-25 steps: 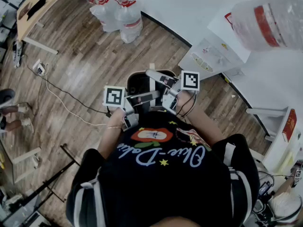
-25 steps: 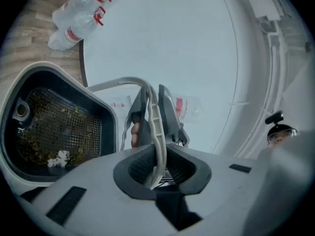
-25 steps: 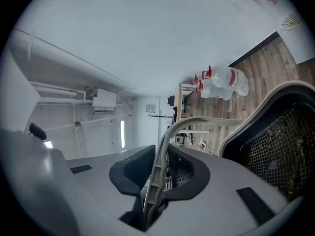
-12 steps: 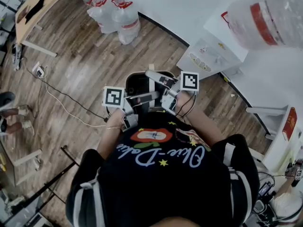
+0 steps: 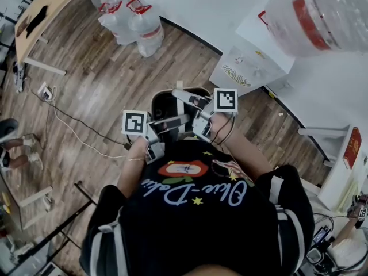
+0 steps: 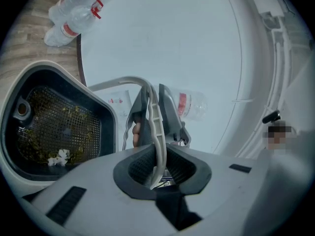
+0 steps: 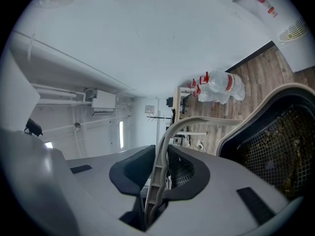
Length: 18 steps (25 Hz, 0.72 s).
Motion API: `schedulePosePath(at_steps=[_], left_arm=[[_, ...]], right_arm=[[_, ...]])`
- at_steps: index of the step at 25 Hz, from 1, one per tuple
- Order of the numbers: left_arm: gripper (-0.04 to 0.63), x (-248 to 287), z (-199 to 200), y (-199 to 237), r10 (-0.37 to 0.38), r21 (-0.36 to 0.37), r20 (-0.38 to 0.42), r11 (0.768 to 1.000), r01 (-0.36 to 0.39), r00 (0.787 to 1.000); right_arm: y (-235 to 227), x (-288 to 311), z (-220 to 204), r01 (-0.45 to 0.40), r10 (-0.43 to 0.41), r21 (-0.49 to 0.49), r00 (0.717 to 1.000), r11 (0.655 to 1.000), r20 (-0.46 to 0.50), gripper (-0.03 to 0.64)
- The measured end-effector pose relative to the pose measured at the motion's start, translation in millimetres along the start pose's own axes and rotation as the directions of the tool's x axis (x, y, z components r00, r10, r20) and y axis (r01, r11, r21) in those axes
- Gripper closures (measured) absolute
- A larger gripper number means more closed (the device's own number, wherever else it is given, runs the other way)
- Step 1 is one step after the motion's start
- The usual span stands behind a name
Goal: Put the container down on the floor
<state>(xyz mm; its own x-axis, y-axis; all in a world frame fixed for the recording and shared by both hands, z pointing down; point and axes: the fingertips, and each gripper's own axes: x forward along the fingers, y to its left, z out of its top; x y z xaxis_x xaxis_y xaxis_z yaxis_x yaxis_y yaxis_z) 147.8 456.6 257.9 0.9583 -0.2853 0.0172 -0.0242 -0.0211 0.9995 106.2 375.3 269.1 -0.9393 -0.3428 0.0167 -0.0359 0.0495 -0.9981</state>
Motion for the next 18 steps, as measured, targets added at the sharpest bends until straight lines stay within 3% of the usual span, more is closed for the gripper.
schedulePosePath(at_steps=[7, 14, 18], left_arm=[[0.546, 19.0, -6.1, 9.7, 0.023, 0.020, 0.025, 1.000, -0.023, 0.999], [0.545, 27.6, -4.1, 15.4, 0.007, 0.005, 0.010, 1.000, -0.007, 1.000], [0.545, 20.9, 29.0, 16.0, 0.012, -0.026, -0.017, 1.000, -0.012, 1.000]], right_arm=[[-4.4, -16.6, 3.4, 0.021, -0.022, -0.024, 0.999, 0.999, -0.047, 0.551], [-15.2, -23.1, 11.5, 0.045, -0.046, -0.033, 0.999, 0.998, -0.024, 0.551], [-16.2, 0.2, 34.4, 0.083, -0.083, 0.005, 0.997, 0.997, -0.002, 0.551]])
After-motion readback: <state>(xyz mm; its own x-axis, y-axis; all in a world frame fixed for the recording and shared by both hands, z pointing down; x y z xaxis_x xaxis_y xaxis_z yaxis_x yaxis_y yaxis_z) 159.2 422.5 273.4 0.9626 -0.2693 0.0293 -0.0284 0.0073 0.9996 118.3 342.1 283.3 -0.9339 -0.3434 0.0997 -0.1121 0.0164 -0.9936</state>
